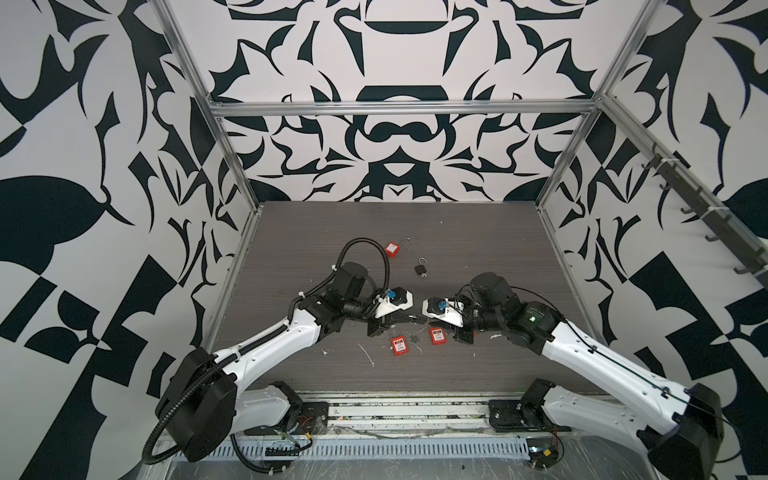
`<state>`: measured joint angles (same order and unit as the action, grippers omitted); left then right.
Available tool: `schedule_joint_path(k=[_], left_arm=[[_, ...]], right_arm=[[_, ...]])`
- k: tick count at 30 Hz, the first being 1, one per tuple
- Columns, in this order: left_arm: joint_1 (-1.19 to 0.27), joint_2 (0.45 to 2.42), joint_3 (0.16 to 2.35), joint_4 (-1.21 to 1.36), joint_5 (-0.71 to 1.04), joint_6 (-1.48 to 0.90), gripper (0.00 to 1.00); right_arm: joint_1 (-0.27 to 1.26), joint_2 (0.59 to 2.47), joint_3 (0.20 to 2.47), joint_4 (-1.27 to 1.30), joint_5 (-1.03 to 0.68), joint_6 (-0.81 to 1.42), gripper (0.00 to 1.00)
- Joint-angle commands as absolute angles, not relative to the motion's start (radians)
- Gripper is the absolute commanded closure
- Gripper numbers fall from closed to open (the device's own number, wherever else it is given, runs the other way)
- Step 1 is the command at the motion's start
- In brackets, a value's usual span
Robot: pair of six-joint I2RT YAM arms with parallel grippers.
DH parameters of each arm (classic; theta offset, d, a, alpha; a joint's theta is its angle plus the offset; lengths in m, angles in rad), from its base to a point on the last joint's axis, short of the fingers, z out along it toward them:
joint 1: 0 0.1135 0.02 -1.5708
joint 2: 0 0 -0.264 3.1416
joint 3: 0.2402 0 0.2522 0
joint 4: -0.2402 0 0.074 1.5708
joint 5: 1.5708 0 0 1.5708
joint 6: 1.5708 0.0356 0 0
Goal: Lock with the key
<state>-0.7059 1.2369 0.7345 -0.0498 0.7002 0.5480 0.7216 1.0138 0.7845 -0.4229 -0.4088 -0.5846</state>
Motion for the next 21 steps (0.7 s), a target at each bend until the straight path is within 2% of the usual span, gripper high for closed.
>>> schedule_joint_path(k=[1,7,12,21], left_arm=[[-0.706,1.211,0.746,-0.066,0.727,0.561,1.0],[-0.706,1.202,0.746,-0.075,0.72,0.569,1.0],[-0.707,1.199,0.752,-0.109,0.71,0.587,1.0],[-0.706,1.198,0.813,-0.275,0.644,0.691,1.0]], right_arm=[[0.724,1.025,0.807,-0.386,-0.435,-0.58,0.83],[0.724,1.056,0.814,-0.398,-0.429,-0.594,0.86],[0.724,1.057,0.809,-0.405,-0.423,-0.609,1.0],[0.685,1.047,0.749,-0.425,-0.37,-0.644,1.0]])
